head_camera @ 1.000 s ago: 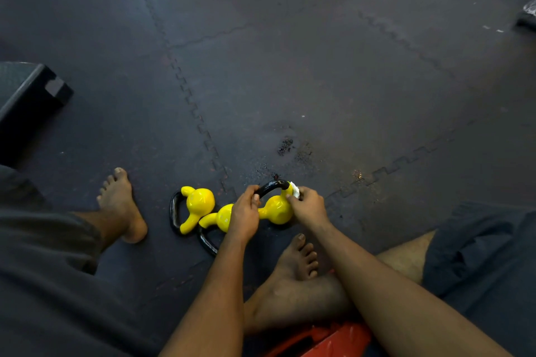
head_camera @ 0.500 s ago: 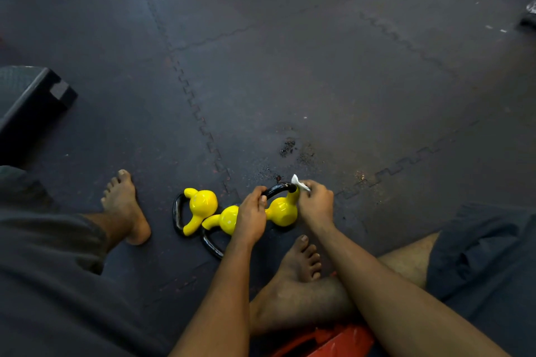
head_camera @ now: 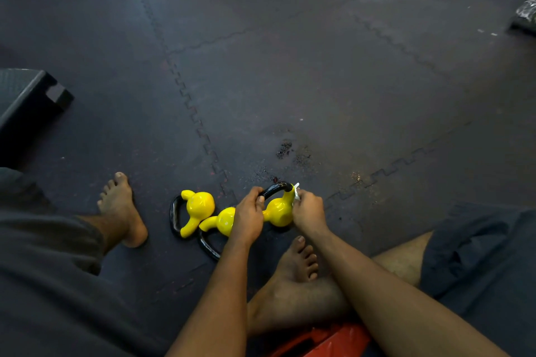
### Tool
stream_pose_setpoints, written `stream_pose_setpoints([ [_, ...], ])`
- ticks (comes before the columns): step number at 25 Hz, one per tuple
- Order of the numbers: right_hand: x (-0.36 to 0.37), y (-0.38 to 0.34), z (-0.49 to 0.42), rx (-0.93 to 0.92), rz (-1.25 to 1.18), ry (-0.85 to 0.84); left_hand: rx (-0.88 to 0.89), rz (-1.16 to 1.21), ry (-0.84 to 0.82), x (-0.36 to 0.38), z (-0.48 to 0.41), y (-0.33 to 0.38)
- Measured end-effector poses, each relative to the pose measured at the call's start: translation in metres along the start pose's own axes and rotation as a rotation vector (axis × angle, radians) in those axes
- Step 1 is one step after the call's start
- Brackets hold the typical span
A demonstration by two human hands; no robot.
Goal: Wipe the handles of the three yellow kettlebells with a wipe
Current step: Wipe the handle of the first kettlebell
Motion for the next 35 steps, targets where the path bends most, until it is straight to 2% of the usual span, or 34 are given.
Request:
stream_pose_setpoints([
  [4, 0.001, -0.004, 0.004, -0.032, 0.005, 0.047, -0.008, 0.023, 0.014, 0.002, -0.003, 0.0],
  [12, 0.0, 0.0, 0.0, 0.035, 0.03, 0.03, 0.04, -0.022, -0.052, 0.009, 0.0, 0.016],
  [17, -0.003, 0.0, -0.001, 0.049, 0.119, -0.036, 0.041, -0.033, -0.078, 0.016, 0.002, 0.021],
  [22, -0.007, -0.003, 0.001, 0.028, 0.029, 0.069, 0.035, -0.013, -0.064, 0.014, 0.002, 0.019],
  [25, -0.001, -0.003, 0.003, 0.015, 0.097, -0.021, 0.03, -0.011, -0.052, 0.01, 0.001, 0.015],
  [29, -0.005, -0.003, 0.001, 0.008, 0.05, 0.054, 0.023, -0.008, -0.06, 0.009, 0.002, 0.015],
  [33, 0.001, -0.002, 0.002, -0.027, 0.155, 0.001, 0.0, -0.015, -0.052, 0.008, 0.001, 0.017],
  [35, -0.001, -0.002, 0.001, -0.01, 0.137, 0.033, 0.003, -0.018, -0.059, 0.009, 0.001, 0.016],
])
Point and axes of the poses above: each hand's wrist, its own z-axis away from the middle knuckle, its own x-axis out of the palm, y = z × x, the point moved 2 cm from there along -z, towards the middle knuckle, and after that the axes turned 5 degrees about z, right-handed, at the moved point
